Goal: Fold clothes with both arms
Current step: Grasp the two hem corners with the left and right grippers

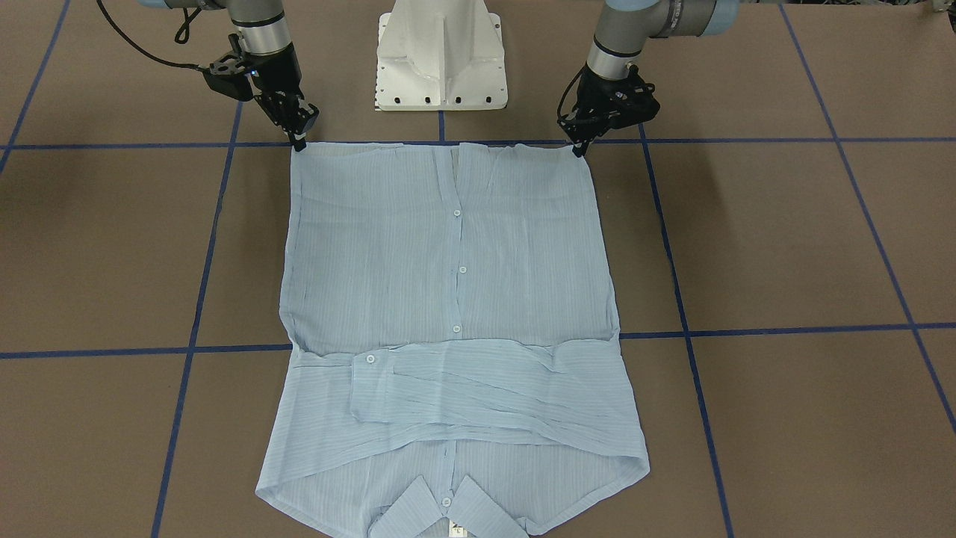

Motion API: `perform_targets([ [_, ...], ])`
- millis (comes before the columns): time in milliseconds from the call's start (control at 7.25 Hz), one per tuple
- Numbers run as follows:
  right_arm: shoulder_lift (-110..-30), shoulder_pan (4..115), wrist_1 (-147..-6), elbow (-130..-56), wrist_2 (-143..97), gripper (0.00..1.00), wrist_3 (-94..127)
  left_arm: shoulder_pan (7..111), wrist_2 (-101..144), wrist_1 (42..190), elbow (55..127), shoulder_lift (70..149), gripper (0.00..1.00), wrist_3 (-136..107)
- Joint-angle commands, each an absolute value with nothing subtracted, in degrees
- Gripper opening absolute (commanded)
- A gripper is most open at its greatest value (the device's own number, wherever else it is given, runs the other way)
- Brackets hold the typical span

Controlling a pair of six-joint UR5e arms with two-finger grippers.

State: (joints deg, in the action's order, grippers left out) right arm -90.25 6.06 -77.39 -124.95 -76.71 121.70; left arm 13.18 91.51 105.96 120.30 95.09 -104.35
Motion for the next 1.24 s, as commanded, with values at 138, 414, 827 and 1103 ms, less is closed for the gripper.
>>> perform_targets([
  [138, -96.23, 5.54, -77.34, -130.59, -77.43, 0.00, 121.73, 11.26, 92.90, 104.33, 125.06, 95.10, 0.00, -109.47],
  [414, -96.42, 3.44, -77.34, -131.57, -77.61, 0.00, 122.51, 8.63, 92.99, 100.23, 129.18, 95.01, 0.00, -111.08],
  [827, -97.30, 3.42, -77.43, -135.34, -77.70, 0.00, 123.57, 9.58, 98.79, 98.00, 132.72, 95.36, 0.00, -116.64],
  [1103, -95.29, 8.06, -77.43, -135.70, -77.87, 0.00, 123.49, 16.14, 98.70, 97.91, 132.28, 96.93, 0.00, -108.87],
])
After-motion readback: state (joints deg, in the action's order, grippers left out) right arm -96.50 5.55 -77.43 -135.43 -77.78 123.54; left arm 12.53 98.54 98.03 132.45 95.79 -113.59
